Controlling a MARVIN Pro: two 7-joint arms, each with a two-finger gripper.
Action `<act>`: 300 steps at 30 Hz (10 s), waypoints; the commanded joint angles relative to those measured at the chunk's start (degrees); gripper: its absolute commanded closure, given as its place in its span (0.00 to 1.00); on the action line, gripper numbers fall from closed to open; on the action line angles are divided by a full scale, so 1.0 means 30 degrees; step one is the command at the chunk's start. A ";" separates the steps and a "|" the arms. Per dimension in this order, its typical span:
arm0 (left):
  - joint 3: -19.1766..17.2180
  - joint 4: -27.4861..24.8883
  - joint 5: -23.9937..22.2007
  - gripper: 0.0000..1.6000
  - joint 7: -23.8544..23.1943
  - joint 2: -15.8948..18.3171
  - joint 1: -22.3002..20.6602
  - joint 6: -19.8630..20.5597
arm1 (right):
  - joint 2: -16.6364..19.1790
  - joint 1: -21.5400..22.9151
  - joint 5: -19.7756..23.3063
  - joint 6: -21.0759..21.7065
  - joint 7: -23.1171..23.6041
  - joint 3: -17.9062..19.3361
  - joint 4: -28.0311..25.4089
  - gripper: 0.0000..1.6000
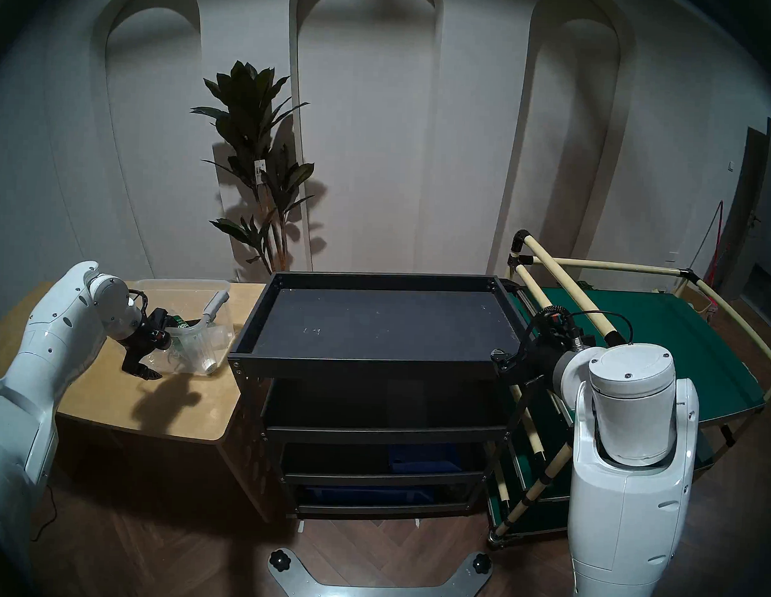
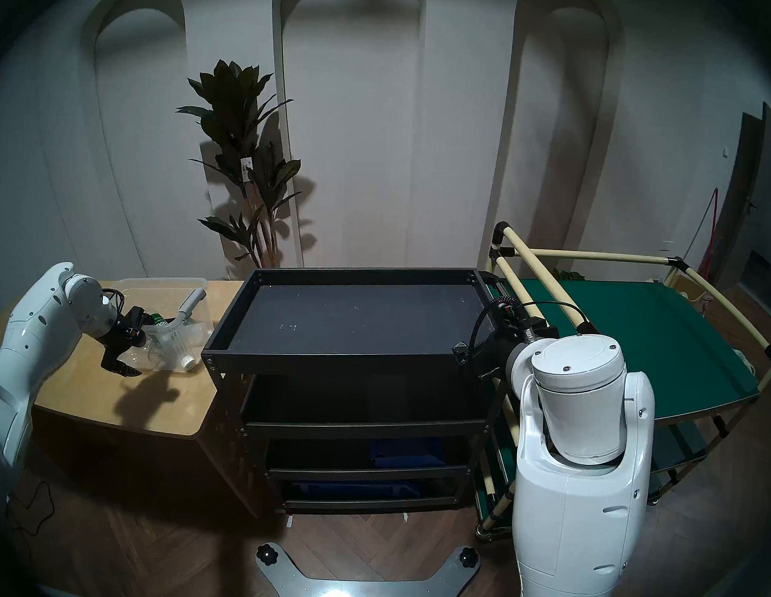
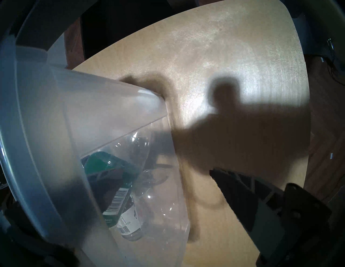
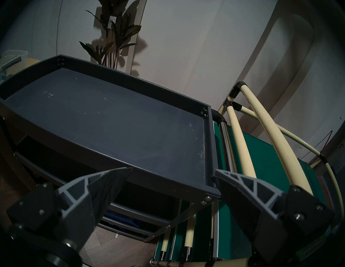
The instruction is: Put the storage box onto the shelf
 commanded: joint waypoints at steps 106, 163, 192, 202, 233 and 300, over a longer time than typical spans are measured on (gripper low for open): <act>-0.1366 0.3577 0.1267 1.00 -0.6374 -0.6665 -1.1747 0.3763 | 0.0057 0.0223 0.0064 -0.0051 -0.0036 0.0003 -0.0717 0.00; 0.4712 0.8320 -0.2217 1.00 -0.6374 -1.5221 -1.3196 0.7674 | 0.0095 0.0106 0.0032 -0.0042 -0.0033 -0.0019 -0.0940 0.00; 0.6829 1.3521 -0.3666 1.00 -0.6374 -1.8598 -1.4034 0.7898 | 0.0126 -0.0018 -0.0131 -0.0042 -0.0026 -0.0096 -0.1118 0.00; 0.7295 1.4035 -0.3689 1.00 -0.6374 -1.9226 -1.4201 0.7656 | 0.0126 -0.0044 -0.0194 -0.0042 -0.0022 -0.0121 -0.1152 0.00; 0.8483 1.4093 -0.4349 0.07 -0.6374 -1.9183 -1.5216 0.6808 | 0.0113 -0.0083 -0.0364 -0.0042 -0.0008 -0.0184 -0.1195 0.00; -0.1221 1.4093 -1.2669 1.00 -0.2345 -0.8126 -1.8711 0.9133 | 0.0105 0.0009 -0.0481 -0.0042 -0.0007 -0.0192 -0.0495 0.00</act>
